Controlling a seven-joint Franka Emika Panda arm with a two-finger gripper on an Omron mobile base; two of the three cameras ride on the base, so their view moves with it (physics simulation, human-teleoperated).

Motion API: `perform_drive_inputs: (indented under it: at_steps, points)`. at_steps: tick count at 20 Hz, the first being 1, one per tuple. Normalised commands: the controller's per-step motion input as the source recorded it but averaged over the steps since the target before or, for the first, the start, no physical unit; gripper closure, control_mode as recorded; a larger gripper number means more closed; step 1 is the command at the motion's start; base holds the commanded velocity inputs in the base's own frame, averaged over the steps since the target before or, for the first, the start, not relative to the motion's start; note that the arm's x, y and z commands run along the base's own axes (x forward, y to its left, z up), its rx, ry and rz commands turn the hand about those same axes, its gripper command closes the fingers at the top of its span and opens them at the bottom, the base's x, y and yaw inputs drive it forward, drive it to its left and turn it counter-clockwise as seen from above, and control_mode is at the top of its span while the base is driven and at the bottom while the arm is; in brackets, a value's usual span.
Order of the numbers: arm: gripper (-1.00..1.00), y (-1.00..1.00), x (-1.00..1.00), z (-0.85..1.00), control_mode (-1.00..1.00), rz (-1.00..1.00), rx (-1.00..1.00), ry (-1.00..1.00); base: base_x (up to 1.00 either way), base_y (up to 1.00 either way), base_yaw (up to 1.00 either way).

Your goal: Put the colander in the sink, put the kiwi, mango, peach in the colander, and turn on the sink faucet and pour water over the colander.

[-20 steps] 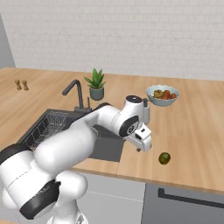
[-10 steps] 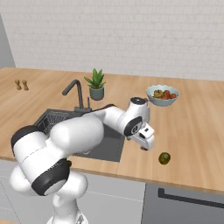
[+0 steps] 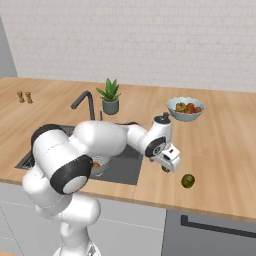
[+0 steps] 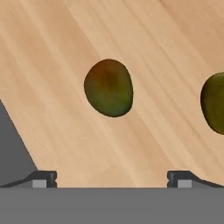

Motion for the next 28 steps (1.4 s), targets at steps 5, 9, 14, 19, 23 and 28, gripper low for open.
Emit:
perform_drive_inputs:
  at_steps: [5, 9, 14, 19, 23, 28]
  points:
    - [-1.00, -0.23, 0.26, -0.34, -1.00, 0.00, 0.00, 0.00, 0.00, 0.00, 0.00]
    - [-1.00, -0.16, 0.28, -0.31, -1.00, 0.00, -0.01, 0.00, 0.00, 0.00, 0.00]
    - [-1.00, -0.08, 0.32, -0.30, -1.00, 0.00, -0.03, 0.00, 0.00, 0.00, 0.00]
    - [-1.00, -0.13, 0.28, -0.23, -1.00, 0.00, -0.03, 0.00, 0.00, 0.00, 0.00]
    - [1.00, -0.07, 0.15, -0.13, -1.00, 0.00, -0.03, 0.00, 0.00, 0.00, 0.00]
    - [1.00, 0.00, -0.04, -0.04, -1.00, 0.00, -0.01, -0.03, 0.00, 0.00, 0.00]
